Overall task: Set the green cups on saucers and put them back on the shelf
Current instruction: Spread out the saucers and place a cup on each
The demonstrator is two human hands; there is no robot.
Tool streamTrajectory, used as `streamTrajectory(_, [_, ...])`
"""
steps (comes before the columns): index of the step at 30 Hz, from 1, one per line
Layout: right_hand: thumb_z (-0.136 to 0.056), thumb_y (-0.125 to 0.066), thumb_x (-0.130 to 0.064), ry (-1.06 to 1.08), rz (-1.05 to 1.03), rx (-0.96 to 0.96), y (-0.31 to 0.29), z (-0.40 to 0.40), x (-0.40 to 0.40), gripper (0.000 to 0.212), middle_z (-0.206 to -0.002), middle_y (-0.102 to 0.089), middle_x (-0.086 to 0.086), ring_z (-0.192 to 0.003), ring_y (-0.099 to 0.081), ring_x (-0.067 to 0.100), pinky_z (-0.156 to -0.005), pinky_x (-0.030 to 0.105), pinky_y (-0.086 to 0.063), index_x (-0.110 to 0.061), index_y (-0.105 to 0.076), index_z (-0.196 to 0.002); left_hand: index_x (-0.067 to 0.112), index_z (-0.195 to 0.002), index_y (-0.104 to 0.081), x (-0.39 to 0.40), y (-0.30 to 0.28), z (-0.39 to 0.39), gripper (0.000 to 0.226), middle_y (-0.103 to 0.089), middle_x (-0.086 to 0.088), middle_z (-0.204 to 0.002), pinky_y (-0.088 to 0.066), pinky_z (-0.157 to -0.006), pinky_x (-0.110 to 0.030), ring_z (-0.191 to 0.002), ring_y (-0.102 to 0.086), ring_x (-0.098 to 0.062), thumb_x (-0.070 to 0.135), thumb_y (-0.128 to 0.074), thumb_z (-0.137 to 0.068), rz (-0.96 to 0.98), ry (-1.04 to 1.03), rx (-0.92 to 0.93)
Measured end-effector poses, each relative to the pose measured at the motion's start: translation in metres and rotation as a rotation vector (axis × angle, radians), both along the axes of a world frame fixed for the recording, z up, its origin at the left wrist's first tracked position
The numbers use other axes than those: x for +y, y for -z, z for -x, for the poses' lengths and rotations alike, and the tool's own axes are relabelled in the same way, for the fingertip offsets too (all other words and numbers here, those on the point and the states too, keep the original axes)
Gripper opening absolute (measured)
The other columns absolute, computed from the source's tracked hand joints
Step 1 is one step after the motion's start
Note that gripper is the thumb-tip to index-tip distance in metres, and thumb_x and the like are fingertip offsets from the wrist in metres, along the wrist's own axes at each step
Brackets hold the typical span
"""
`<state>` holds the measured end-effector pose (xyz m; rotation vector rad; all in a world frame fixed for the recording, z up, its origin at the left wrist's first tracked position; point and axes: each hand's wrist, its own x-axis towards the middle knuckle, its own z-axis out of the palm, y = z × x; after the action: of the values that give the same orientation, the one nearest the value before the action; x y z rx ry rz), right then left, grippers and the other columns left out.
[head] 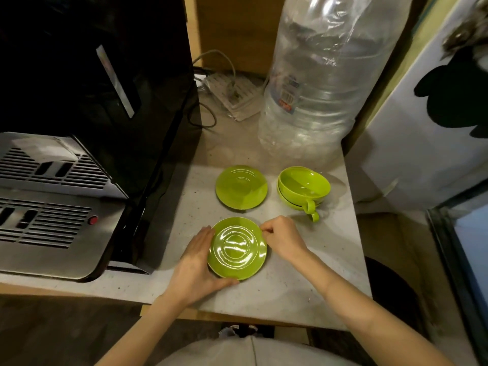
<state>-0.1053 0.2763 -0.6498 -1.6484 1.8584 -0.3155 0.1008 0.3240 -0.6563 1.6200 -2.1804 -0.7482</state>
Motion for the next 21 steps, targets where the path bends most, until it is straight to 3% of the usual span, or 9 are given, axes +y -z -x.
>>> streamTrajectory(2, [-0.074, -0.045, 0.005, 0.021, 0.013, -0.003, -0.001, -0.001, -0.001, 0.019, -0.067, -0.037, 0.028, -0.065, -0.037, 0.016, -0.056, 0.029, -0.031, 0.009, -0.063, -0.068, 0.009, -0.141, -0.026, -0.003, 0.002, -0.001, 0.123, -0.032, -0.012, -0.149, -0.016, -0.113, -0.030, -0.137, -0.026, -0.018, 0.082, -0.055, -0.046, -0.007, 0.006, -0.010])
streamTrajectory(4, [-0.073, -0.045, 0.005, 0.035, 0.029, -0.006, -0.002, -0.002, -0.002, 0.018, -0.066, -0.032, 0.023, -0.065, -0.034, 0.016, -0.056, 0.029, -0.029, 0.009, -0.061, -0.067, 0.009, -0.143, -0.021, -0.005, 0.001, -0.002, 0.127, -0.026, -0.010, -0.152, -0.013, -0.113, -0.027, -0.140, -0.021, -0.018, 0.085, -0.050, -0.045, -0.028, 0.014, -0.019])
streamTrajectory(7, [-0.074, -0.046, 0.003, 0.047, 0.034, -0.018, -0.002, -0.002, -0.004, 0.019, -0.069, -0.035, 0.030, -0.065, -0.035, 0.016, -0.056, 0.029, -0.029, 0.010, -0.063, -0.070, 0.009, -0.144, -0.013, -0.010, -0.001, -0.002, 0.132, -0.018, -0.009, -0.155, -0.008, -0.112, -0.024, -0.143, -0.015, -0.019, 0.089, -0.042, -0.043, -0.054, 0.033, -0.050])
streamTrajectory(10, [-0.075, -0.047, 0.000, 0.070, 0.043, -0.047, 0.001, -0.002, -0.005, 0.021, -0.080, -0.060, 0.035, -0.059, -0.044, 0.021, -0.054, 0.037, -0.040, 0.008, -0.066, -0.076, 0.010, -0.145, -0.009, -0.014, -0.003, -0.002, 0.134, -0.012, -0.009, -0.156, -0.005, -0.112, -0.023, -0.144, -0.010, -0.019, 0.091, -0.037, -0.042, -0.077, 0.043, -0.086])
streamTrajectory(14, [-0.077, -0.048, -0.002, 0.089, 0.056, -0.064, -0.001, -0.001, -0.001, 0.019, -0.063, -0.041, 0.028, -0.060, -0.033, 0.021, -0.056, 0.031, -0.032, 0.007, -0.060, -0.066, 0.012, -0.145, 0.001, -0.017, -0.006, -0.001, 0.135, -0.003, -0.007, -0.158, -0.001, -0.114, -0.026, -0.145, 0.000, -0.017, 0.092, -0.032, -0.042, -0.124, 0.061, -0.147])
streamTrajectory(16, [-0.079, -0.050, -0.005, 0.115, 0.050, -0.093, -0.004, -0.001, 0.002, 0.020, -0.062, -0.052, 0.025, -0.060, -0.047, 0.030, -0.059, 0.034, -0.043, 0.008, -0.064, -0.073, 0.011, -0.145, 0.004, -0.019, -0.009, -0.001, 0.137, -0.001, -0.008, -0.158, -0.001, -0.115, -0.029, -0.145, 0.002, -0.018, 0.092, -0.031, -0.041, -0.131, 0.074, -0.198])
streamTrajectory(17, [-0.081, -0.051, -0.008, 0.128, 0.051, -0.119, -0.005, 0.000, 0.003, 0.022, -0.076, -0.065, 0.027, -0.073, -0.059, 0.036, -0.068, 0.037, -0.049, 0.007, -0.067, -0.085, 0.011, -0.145, 0.005, -0.020, -0.012, 0.000, 0.138, 0.000, -0.008, -0.158, -0.002, -0.116, -0.030, -0.145, 0.003, -0.018, 0.093, -0.030, -0.039, -0.137, 0.075, -0.220])
streamTrajectory(19, [-0.085, -0.053, -0.010, 0.169, 0.031, -0.173, -0.011, 0.004, 0.007, 0.032, -0.110, -0.069, 0.021, -0.104, -0.063, 0.033, -0.090, 0.038, -0.049, 0.001, -0.064, -0.112, 0.013, -0.145, 0.006, -0.021, -0.021, 0.004, 0.138, 0.002, -0.007, -0.158, -0.001, -0.116, -0.031, -0.145, 0.005, -0.019, 0.094, -0.029, -0.038, -0.154, 0.069, -0.229])
streamTrajectory(21, [-0.087, -0.052, -0.009, 0.217, 0.011, -0.234, -0.013, 0.012, 0.012, 0.034, -0.115, -0.068, 0.017, -0.109, -0.062, 0.028, -0.093, 0.031, -0.045, -0.004, -0.061, -0.120, 0.017, -0.146, -0.001, -0.022, -0.033, 0.015, 0.131, -0.002, -0.005, -0.158, -0.005, -0.116, -0.032, -0.145, 0.001, -0.018, 0.093, -0.031, -0.043, -0.172, 0.053, -0.161])
